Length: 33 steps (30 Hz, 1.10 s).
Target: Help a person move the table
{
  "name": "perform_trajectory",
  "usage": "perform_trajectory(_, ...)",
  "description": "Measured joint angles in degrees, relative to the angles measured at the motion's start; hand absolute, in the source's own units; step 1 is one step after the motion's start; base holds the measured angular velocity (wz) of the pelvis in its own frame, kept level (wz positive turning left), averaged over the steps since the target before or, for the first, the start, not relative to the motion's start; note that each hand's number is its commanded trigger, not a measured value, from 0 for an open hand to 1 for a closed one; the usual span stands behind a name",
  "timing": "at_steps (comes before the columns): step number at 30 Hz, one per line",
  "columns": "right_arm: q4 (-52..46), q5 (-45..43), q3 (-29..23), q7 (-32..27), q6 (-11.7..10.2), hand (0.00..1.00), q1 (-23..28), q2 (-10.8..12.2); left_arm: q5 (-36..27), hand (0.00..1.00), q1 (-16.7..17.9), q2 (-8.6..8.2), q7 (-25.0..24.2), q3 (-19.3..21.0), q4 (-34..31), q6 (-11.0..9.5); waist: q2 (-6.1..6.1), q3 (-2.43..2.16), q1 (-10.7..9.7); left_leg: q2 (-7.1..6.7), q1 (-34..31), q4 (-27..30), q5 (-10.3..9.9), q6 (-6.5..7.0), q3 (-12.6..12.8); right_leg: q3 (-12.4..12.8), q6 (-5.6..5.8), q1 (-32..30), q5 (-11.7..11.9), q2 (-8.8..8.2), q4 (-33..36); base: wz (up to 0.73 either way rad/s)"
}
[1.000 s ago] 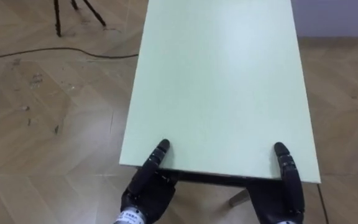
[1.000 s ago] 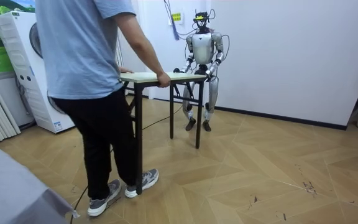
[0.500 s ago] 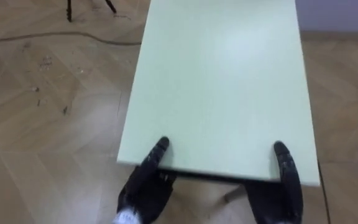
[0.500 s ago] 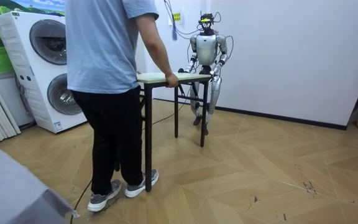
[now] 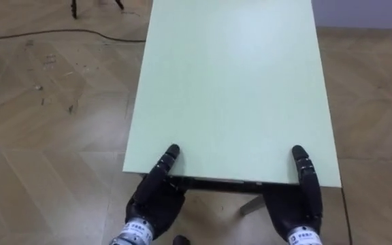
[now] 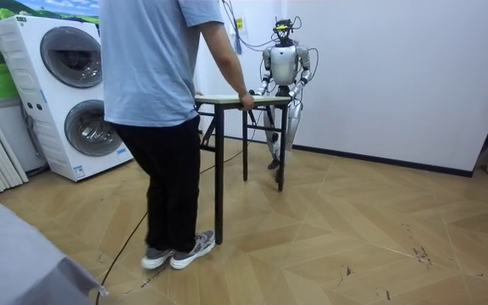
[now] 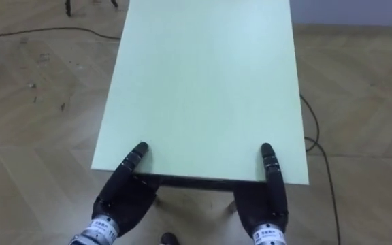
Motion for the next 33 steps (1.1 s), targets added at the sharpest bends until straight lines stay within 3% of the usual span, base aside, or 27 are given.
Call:
perform_trajectory(1, 0.0, 0.0, 0.9, -0.3, -0.5, 1.00, -0.3, -0.1, 0.0, 1.00, 0.4, 0.07, 0.0, 0.5, 0.0, 0.0, 0.35, 0.07, 0.5, 3.41, 0.9, 7.9, -4.5, -0.22, -2.1, -1.4, -0.63, 0.1, 1.3, 0.97, -0.6, -0.56)
perform_trajectory(2, 0.0, -0.1, 1.1, -0.3, -0.7, 1.00, -0.3, 0.0, 0.0, 1.00, 0.4, 0.07, 0.0, 0.7, 0.1, 0.1, 0.49, 0.03, 0.3, 5.03, 1.5, 11.0, -6.1, -0.39, -3.4, -2.9, -1.01, -0.1, 1.7, 1.26, -0.6, -0.09)
perform_trajectory(4, 0.0, -0.2, 1.1, -0.3, -0.6, 1.00, -0.3, 0.3, 0.6, 1.00, 0.3, -0.25, 0.0, 1.0, 0.1, 0.2, 0.84, 0.14, -2.6, 11.28, 7.4, 15.0, -8.7, -1.78, -9.2, -6.5, -1.39, -1.5, 2.1, 1.77, 1.0, 0.46)
perform_trajectory(5, -0.1, -0.4, 1.1, -0.3, -0.6, 1.00, -0.3, 0.3, 0.7, 1.00, 0.3, -0.42, 0.0, 1.0, 0.1, 0.2, 1.03, 0.17, -2.9, 13.01, 9.8, 14.5, -8.6, -1.98, -9.8, -6.8, -1.39, -1.9, 2.1, 1.73, 1.4, 0.34)
perform_trajectory(6, -0.2, -0.6, 0.8, -0.3, -0.5, 1.00, -0.4, 0.2, 0.7, 1.00, 0.2, -0.54, 0.0, 1.0, 0.1, 0.2, 1.44, 0.12, -3.6, 15.96, 14.7, 11.9, -7.4, -3.60, -10.5, -6.9, -1.39, -3.8, 2.1, 1.53, 3.3, 0.11)
perform_trajectory(7, -0.4, -0.6, 0.7, -0.3, -0.5, 1.00, -0.8, -0.1, 0.7, 1.00, -0.3, -0.68, 0.0, 0.9, 0.0, 0.3, 2.63, 0.11, -4.4, 17.68, 19.2, 8.2, -4.6, -4.34, -12.2, -7.0, -1.37, -6.3, 2.1, 1.29, 5.7, 0.05)
perform_trajectory(8, -0.8, -0.6, 0.6, -0.2, -0.5, 1.00, -0.9, -0.3, 0.7, 1.00, -0.8, -0.75, 0.0, 0.8, 0.1, 0.3, 3.29, 0.19, -4.7, 18.14, 21.2, 5.6, -3.1, -5.08, -13.3, -6.8, -1.26, -7.9, 2.0, 1.03, 7.8, 0.14)
perform_trajectory(9, -0.9, -0.5, 0.5, 0.0, -0.5, 1.00, -1.2, -0.2, 0.7, 1.00, -1.9, -0.52, 0.4, 0.8, 0.1, 0.4, 3.71, 0.52, -5.4, 15.92, 22.9, 0.0, -4.2, -7.01, -14.2, -5.4, -0.96, -11.3, 2.0, -0.47, 11.7, 0.40)
perform_trajectory(10, -1.0, -0.3, 0.4, 0.2, -0.5, 1.00, -0.6, -0.1, 0.7, 1.00, -2.4, -0.21, 1.3, 0.3, 0.1, 0.3, 3.20, 0.47, -7.0, 13.22, 23.8, -4.5, -3.9, -7.03, -13.9, -3.9, -0.92, -14.0, 3.0, -2.89, 15.8, 0.49)
perform_trajectory(11, -1.2, -0.2, 0.4, 0.4, -0.5, 1.00, -0.2, -0.2, 0.7, 1.00, -2.4, -0.30, 1.5, 0.1, 0.2, 0.2, 3.75, 0.55, -7.6, 12.66, 24.8, -6.6, -3.7, -7.00, -13.8, -2.6, -1.50, -15.8, 3.9, -3.18, 18.6, 0.30)
perform_trajectory(12, -1.3, -0.4, 0.5, 1.0, -0.2, 1.00, 0.4, -0.2, 0.4, 1.00, -1.8, 0.20, 0.8, -0.1, 0.4, -0.5, 5.82, -0.06, -8.1, 13.44, 25.7, -9.8, -3.9, -7.21, -13.4, 1.0, -1.17, -19.1, 3.8, 1.54, 15.2, -0.17)
perform_trajectory(13, -1.9, -0.4, 0.8, 1.6, 1.0, 1.00, 0.1, 0.2, 0.1, 1.00, -1.3, 1.88, -1.1, 0.7, -0.6, -1.3, 5.65, -0.79, -7.7, 13.23, 24.9, -12.4, -4.5, -8.18, -13.2, 2.5, -3.82, -19.4, 11.2, 6.13, 4.7, -0.39)
perform_trajectory(14, -3.5, -0.3, 1.3, 3.2, 1.3, 1.00, -0.4, -0.7, 0.2, 1.00, -1.7, 0.90, -2.4, 1.5, -0.8, -1.4, 7.17, -0.09, -6.2, 12.86, 24.3, -11.8, -8.1, -8.87, -12.6, -1.7, -4.84, -19.8, 11.3, 5.70, 3.0, -0.45)
perform_trajectory(15, -4.3, -0.3, 1.3, 3.2, 1.0, 1.00, -0.7, -1.2, 0.1, 1.00, -2.0, 0.04, -2.3, 1.6, -0.8, -1.4, 7.70, 0.22, -5.6, 11.65, 24.1, -11.2, -9.7, -8.31, -13.3, -2.7, -5.07, -20.5, 11.5, 5.38, 3.3, -0.39)
perform_trajectory(16, -4.1, -0.5, 1.3, 3.0, 0.8, 1.00, -1.6, -1.9, -0.2, 1.00, -2.3, -0.53, -2.2, 1.7, -0.4, -1.3, 7.44, 0.36, -5.9, 8.37, 23.7, -10.8, -11.1, -7.58, -13.5, -4.0, -5.14, -21.4, 11.6, 3.46, 4.3, -0.16)
perform_trajectory(17, -3.9, -0.5, 1.2, 2.9, 0.8, 1.00, -1.8, -2.3, -0.7, 1.00, -2.6, -0.51, -2.2, 1.3, 0.0, -1.2, 7.36, 0.41, -6.6, 6.99, 23.3, -11.0, -11.2, -7.37, -13.6, -4.9, -5.12, -21.4, 11.6, 2.33, 4.5, 0.30)
perform_trajectory(19, -3.2, -0.4, -0.6, 2.8, 1.8, 1.00, -1.7, -2.8, -0.9, 1.00, -4.6, -0.55, -2.1, -0.5, 2.0, -1.7, 7.04, 0.59, -7.7, 3.02, 23.2, -13.1, -12.8, -5.37, -12.8, -7.5, -4.46, -21.9, 12.5, -0.90, 4.7, 0.43)
perform_trajectory(20, -3.1, -0.6, -1.1, 2.8, 2.0, 1.00, -1.7, -2.5, -1.0, 1.00, -5.2, -0.59, -2.1, -0.8, 2.6, -2.0, 6.97, 0.58, -7.8, 2.63, 23.4, -14.2, -13.3, -5.08, -12.7, -7.5, -4.33, -22.4, 13.1, -1.21, 4.8, 0.06)
perform_trajectory(22, -2.0, -2.0, -2.6, 2.8, 2.4, 1.00, -2.3, -1.0, -1.0, 1.00, -7.1, -0.64, -1.8, -1.0, 4.3, -2.8, 5.74, 0.53, -7.6, -0.03, 23.1, -16.9, -14.8, -3.33, -12.5, -7.5, -3.67, -24.3, 16.1, -3.41, 4.2, -0.06)
perform_trajectory(23, -1.8, -2.4, -2.9, 2.8, 2.7, 1.00, -2.2, -0.5, -0.9, 1.00, -7.3, -0.74, -1.8, -1.0, 4.8, -3.0, 5.23, 0.44, -7.6, -0.85, 22.5, -16.2, -14.8, -2.90, -12.3, -7.6, -3.58, -24.2, 17.1, -4.19, 3.4, 0.00)
perform_trajectory(27, -1.5, -2.7, -3.4, 2.8, 3.6, 1.00, 0.8, 0.0, -1.1, 1.00, -5.6, -0.49, -1.6, -2.2, 5.7, -3.1, 3.45, 0.43, -9.0, -5.55, 19.7, -11.1, -14.7, 0.91, -11.2, -6.0, -1.17, -21.5, 23.7, -8.25, -2.0, 0.13)
perform_trajectory(28, -1.5, -2.7, -3.7, 2.7, 4.0, 1.00, 1.3, -0.1, -1.3, 1.00, -5.3, -0.49, -1.3, -2.6, 5.7, -3.1, 3.07, 0.36, -10.1, -7.19, 18.6, -9.7, -14.7, 2.34, -11.2, -5.5, -0.05, -21.0, 25.8, -9.24, -3.7, 0.25)
perform_trajectory(29, -1.5, -2.8, -3.8, 2.5, 4.1, 1.00, 1.3, -0.1, -1.3, 1.00, -5.2, -0.48, -1.1, -2.7, 5.7, -3.1, 2.82, 0.37, -10.6, -7.80, 18.0, -9.0, -14.5, 2.97, -11.2, -5.2, 0.55, -20.7, 26.9, -9.85, -4.7, 0.29)
perform_trajectory(30, -1.5, -2.8, -4.2, 2.4, 4.5, 1.00, 1.3, -0.3, -1.6, 1.00, -5.3, -0.49, -0.8, -3.1, 5.7, -3.1, 2.78, 0.36, -11.1, -8.33, 16.8, -7.6, -14.5, 4.27, -10.2, -3.5, 3.21, -20.2, 29.1, -10.45, -6.3, 0.18)
perform_trajectory(31, -1.3, -2.7, -4.4, 1.9, 4.6, 1.00, 1.4, -0.4, -1.6, 1.00, -5.3, -0.65, -0.6, -3.2, 6.0, -3.1, 3.20, 0.58, -11.1, -7.31, 16.0, -6.1, -14.7, 4.88, -8.0, -2.1, 4.41, -20.4, 28.2, -10.47, -3.2, 0.17)
perform_trajectory(32, -1.0, -2.5, -4.3, 1.9, 4.6, 1.00, 1.6, -0.2, -1.4, 1.00, -5.4, -0.82, -0.4, -3.3, 6.3, -3.1, 3.49, 0.69, -11.2, -6.29, 15.9, -5.6, -14.7, 4.94, -6.6, -1.8, 4.28, -20.8, 25.2, -10.63, 1.3, 0.31)
perform_trajectory(33, -0.8, -2.1, -4.5, 1.9, 4.5, 1.00, 2.6, 0.3, -0.7, 1.00, -5.4, -0.84, 0.2, -3.6, 6.4, -3.1, 3.55, 0.64, -11.4, -4.93, 16.0, -5.5, -14.2, 4.96, -5.0, -1.8, 4.64, -21.0, 17.5, -11.32, 11.4, 0.47)
